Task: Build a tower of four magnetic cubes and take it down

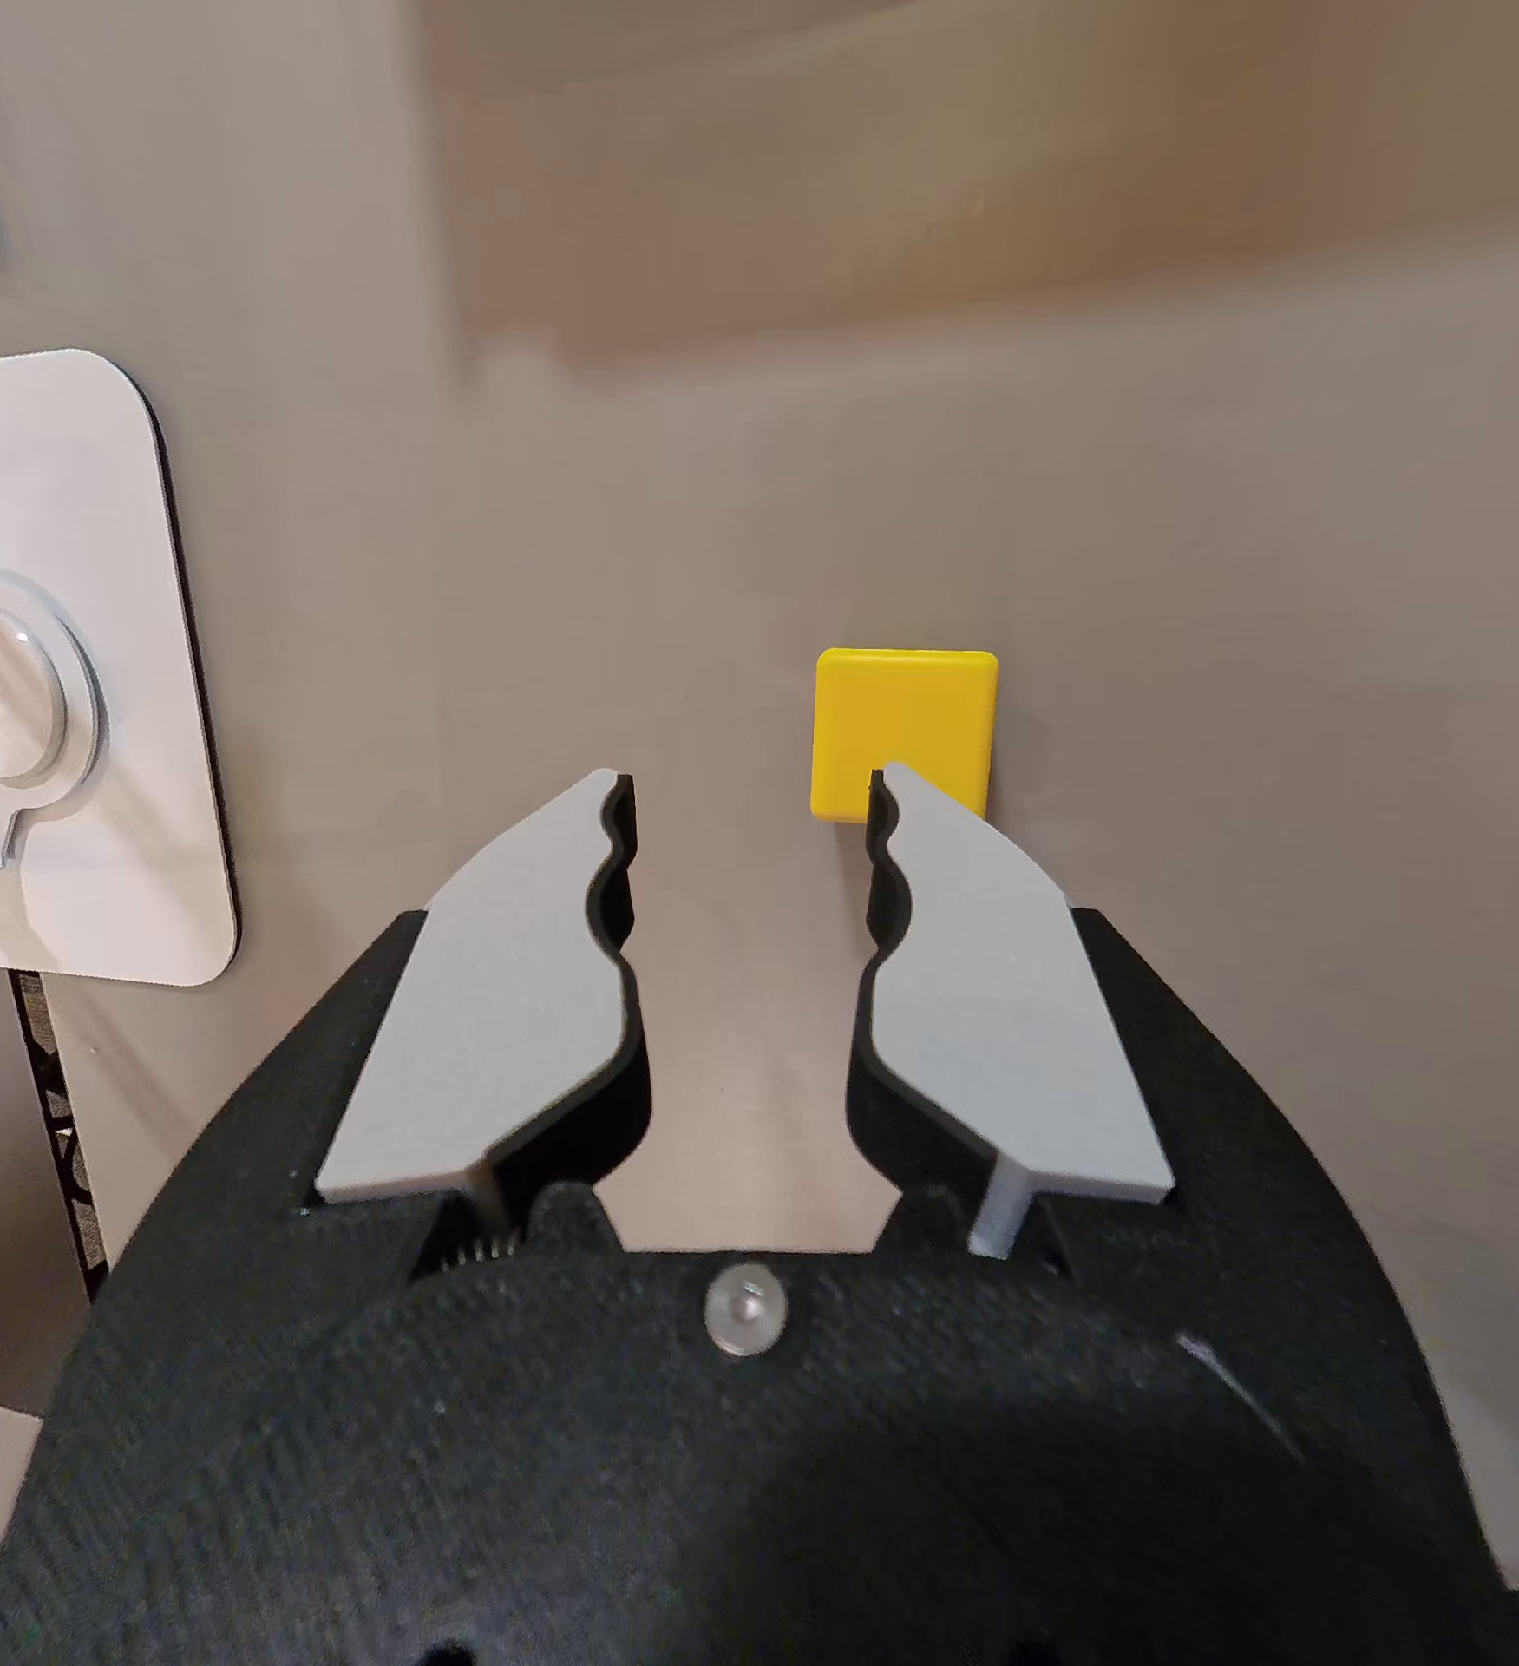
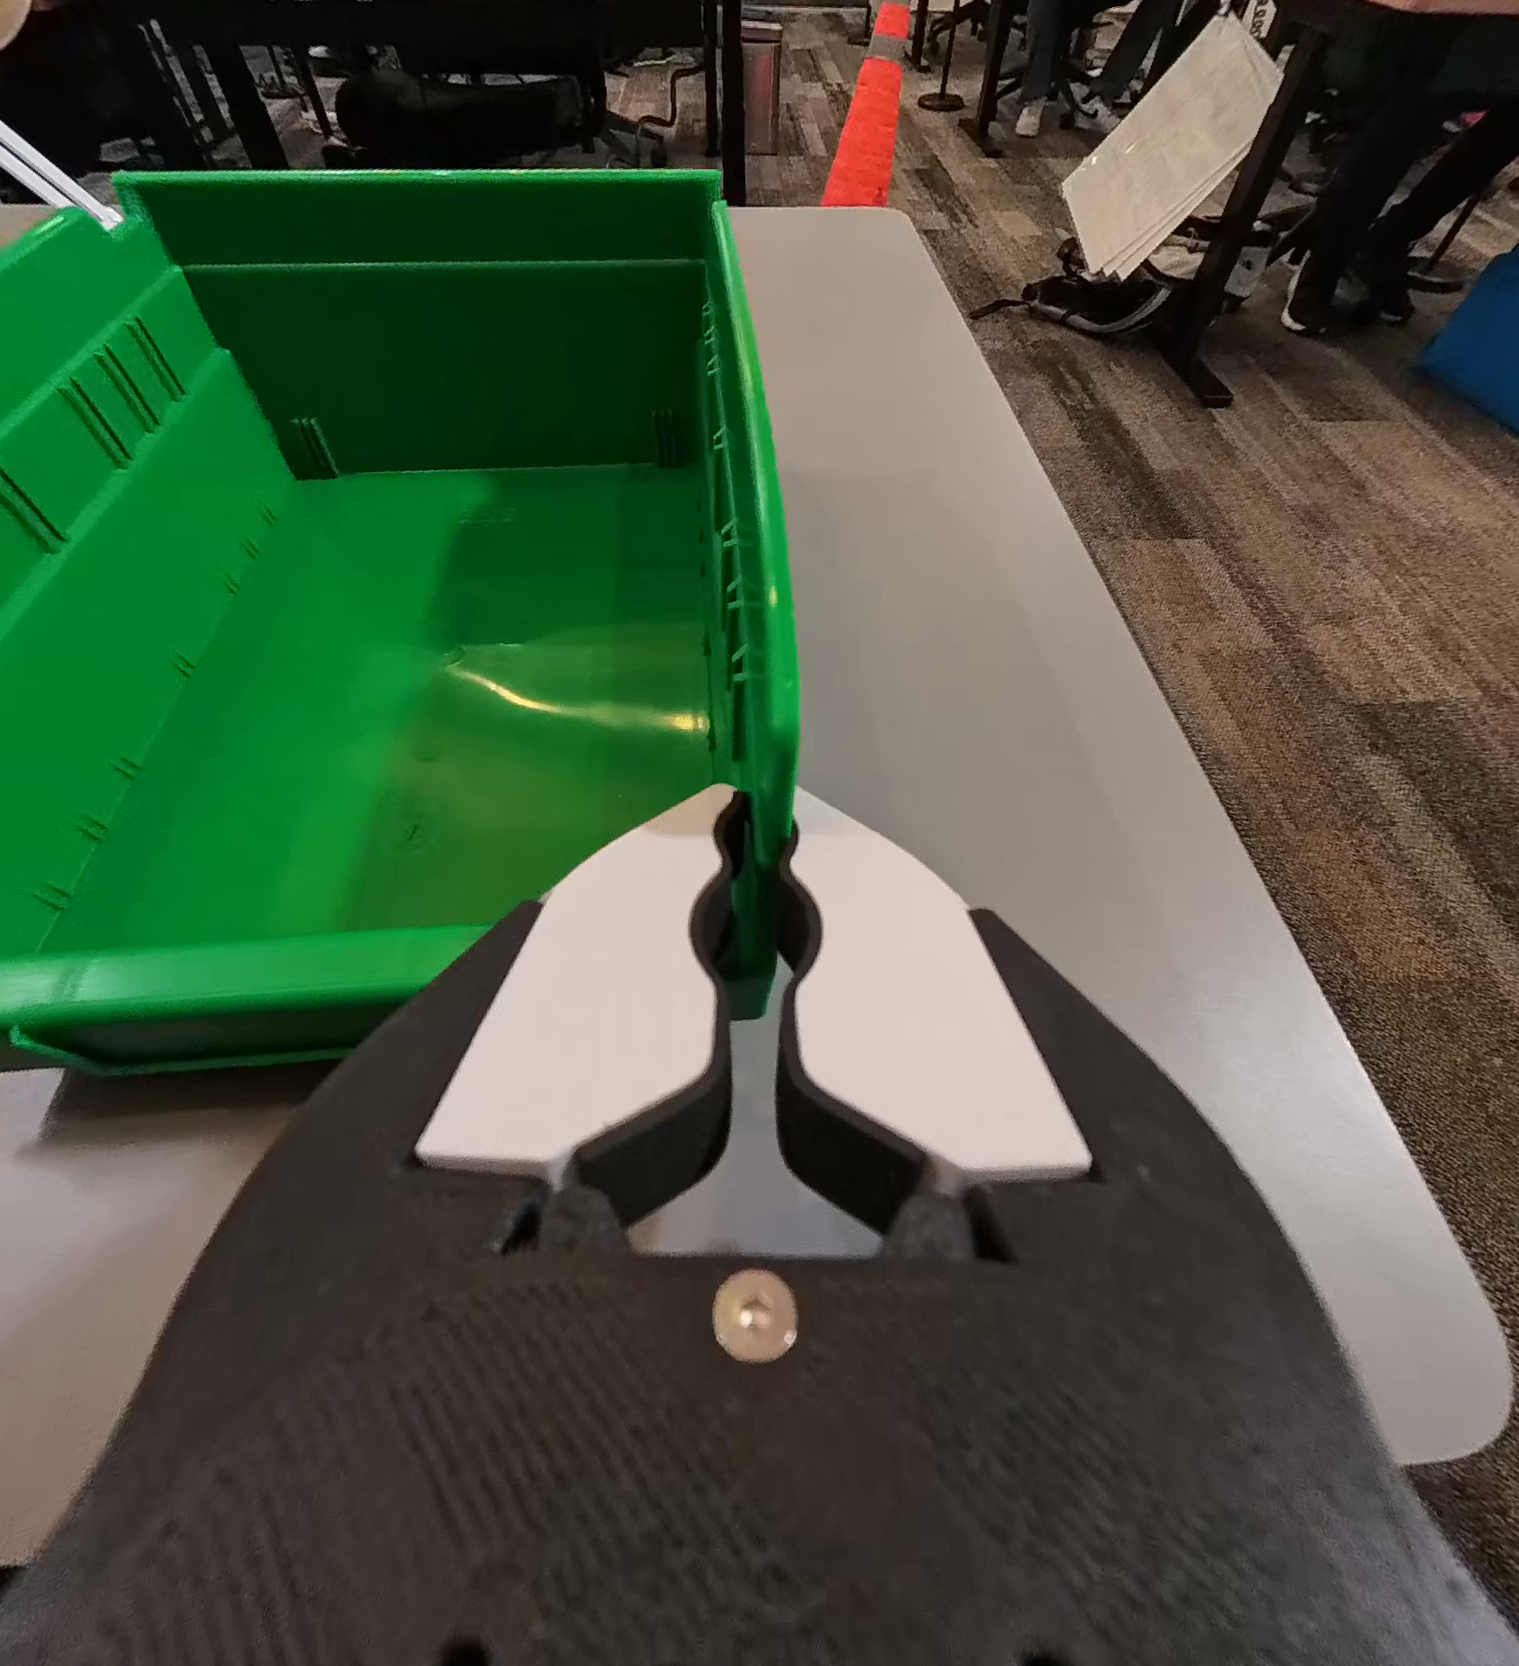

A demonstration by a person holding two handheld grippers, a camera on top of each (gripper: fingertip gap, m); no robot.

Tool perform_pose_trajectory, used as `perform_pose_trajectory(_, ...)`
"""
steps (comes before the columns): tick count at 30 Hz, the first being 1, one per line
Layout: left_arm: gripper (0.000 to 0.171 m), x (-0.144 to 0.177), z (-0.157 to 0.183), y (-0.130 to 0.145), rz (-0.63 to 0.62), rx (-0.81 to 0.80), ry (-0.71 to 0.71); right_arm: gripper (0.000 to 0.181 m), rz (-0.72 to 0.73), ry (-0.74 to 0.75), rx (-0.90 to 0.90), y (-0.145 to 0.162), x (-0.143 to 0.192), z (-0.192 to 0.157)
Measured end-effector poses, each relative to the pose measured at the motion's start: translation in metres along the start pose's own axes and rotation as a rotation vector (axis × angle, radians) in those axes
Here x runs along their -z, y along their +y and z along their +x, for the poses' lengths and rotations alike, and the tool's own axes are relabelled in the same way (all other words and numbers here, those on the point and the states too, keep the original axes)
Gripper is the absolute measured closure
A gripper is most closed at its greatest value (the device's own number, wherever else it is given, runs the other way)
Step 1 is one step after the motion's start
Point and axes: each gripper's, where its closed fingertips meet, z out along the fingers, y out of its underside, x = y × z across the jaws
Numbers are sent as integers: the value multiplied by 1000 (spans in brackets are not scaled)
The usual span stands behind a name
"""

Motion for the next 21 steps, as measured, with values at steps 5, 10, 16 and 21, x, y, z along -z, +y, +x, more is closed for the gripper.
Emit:
perform_pose_trajectory(5, 121, -1, -1, 1, -4, 3, 1, 178, 1, -1, 2, 0, 0, -1)
perform_pose_trajectory(10, 121, -2, -1, 2, -8, 1, 2, 177, 1, 2, 2, 0, 0, -1)
perform_pose_trajectory(16, 125, 2, 1, 2, -7, 9, 13, 175, -10, 34, 29, 0, 1, -2)
perform_pose_trajectory(21, 125, 5, -2, 3, -3, 16, 3, 172, -24, 77, 96, 1, 2, -1)
